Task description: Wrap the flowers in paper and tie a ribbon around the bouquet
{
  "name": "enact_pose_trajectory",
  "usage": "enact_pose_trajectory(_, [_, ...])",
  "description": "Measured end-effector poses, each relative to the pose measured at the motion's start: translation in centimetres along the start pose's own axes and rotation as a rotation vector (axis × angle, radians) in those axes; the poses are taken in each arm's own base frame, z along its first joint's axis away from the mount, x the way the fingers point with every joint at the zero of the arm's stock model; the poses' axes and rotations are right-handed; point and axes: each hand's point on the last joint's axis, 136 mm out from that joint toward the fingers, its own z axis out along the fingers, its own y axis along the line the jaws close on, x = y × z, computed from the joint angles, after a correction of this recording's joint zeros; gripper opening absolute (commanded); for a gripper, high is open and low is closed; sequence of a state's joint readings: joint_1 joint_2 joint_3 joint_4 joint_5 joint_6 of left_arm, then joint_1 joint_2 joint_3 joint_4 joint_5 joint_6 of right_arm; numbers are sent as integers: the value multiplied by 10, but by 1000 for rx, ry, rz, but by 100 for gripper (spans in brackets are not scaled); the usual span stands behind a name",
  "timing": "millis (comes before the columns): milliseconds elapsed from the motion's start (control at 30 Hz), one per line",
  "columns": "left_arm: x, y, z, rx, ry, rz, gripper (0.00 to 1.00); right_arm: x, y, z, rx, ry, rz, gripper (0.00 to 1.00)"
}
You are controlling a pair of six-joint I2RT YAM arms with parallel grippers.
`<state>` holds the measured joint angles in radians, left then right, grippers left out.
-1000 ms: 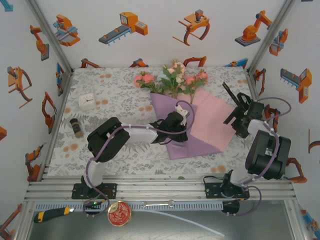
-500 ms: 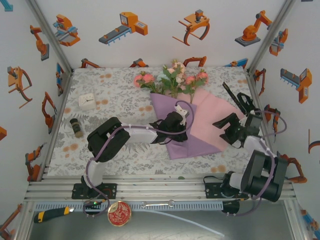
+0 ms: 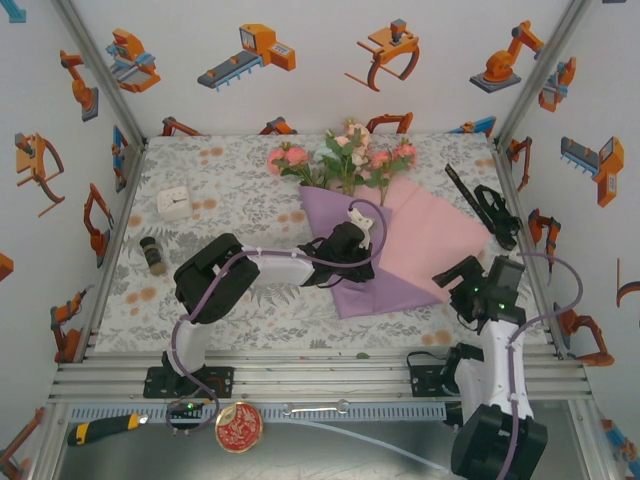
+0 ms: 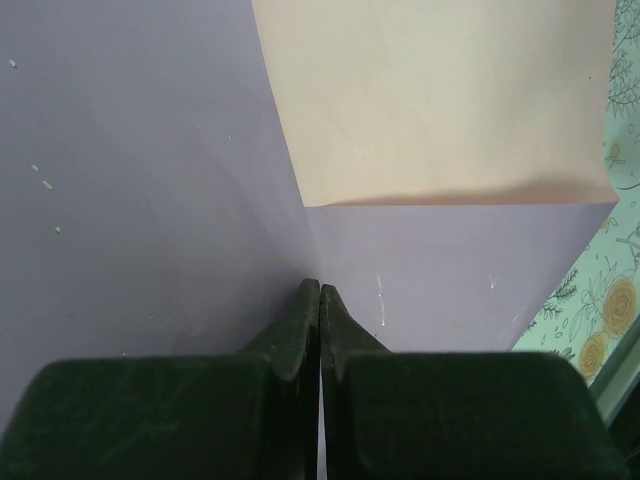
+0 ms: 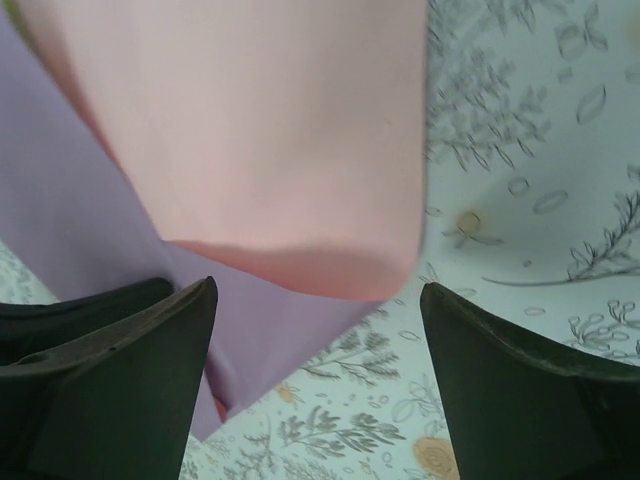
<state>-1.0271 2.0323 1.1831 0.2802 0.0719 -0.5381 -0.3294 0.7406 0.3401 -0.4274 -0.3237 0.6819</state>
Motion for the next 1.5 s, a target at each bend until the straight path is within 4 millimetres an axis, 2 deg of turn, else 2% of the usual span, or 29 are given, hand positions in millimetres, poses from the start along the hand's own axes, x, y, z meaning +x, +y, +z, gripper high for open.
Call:
enact_pose_trajectory(67, [0, 0, 0, 0, 0, -1, 5, 14, -10, 9, 26, 64, 24, 65])
enact_pose_trajectory(200, [-1, 0, 1, 1, -1, -8, 5, 15, 1, 19, -41, 91, 4, 58])
enact_pose_trajectory(300, [-1, -1, 1, 1, -2, -8, 5, 17, 9, 27, -92, 106, -15, 44])
enact_pose_trajectory(433, [-3, -1, 2, 3, -6, -9, 5, 22, 11, 34, -122, 119, -26, 25])
enact_pose_trajectory(533, [-4, -1, 2, 2, -6, -9, 5, 25, 11, 32, -129, 117, -30, 17])
enact_pose_trajectory(667, [-3, 0, 2, -7, -5, -10, 5, 19, 27, 16, -187, 57, -89, 1])
enact_pose_trajectory(833, [-3, 3, 5, -15, -6, -29, 5, 20, 57, -7, -247, 30, -194, 0])
enact_pose_trajectory(967, [-6, 4, 8, -16, -11, -49, 5, 27, 99, -22, -309, 52, -336, 0])
enact_pose_trajectory(1133, [-8, 5, 10, -15, -19, -70, 8, 50, 147, -22, -415, 125, -436, 0])
enact_pose_trajectory(1233, [-12, 8, 9, -16, -30, -98, 12, 58, 152, -13, -403, 160, -454, 0])
enact_pose_trajectory(1333, [-20, 19, -2, -31, -51, -132, 14, 54, 147, -7, -362, 140, -469, 0])
enact_pose_trajectory(1433, [-38, 31, -27, -51, -95, -165, 16, 53, 146, -6, -357, 135, -490, 0])
enact_pose_trajectory(1500, [-57, 35, -49, -64, -147, -178, 16, 54, 147, -5, -359, 138, -501, 0])
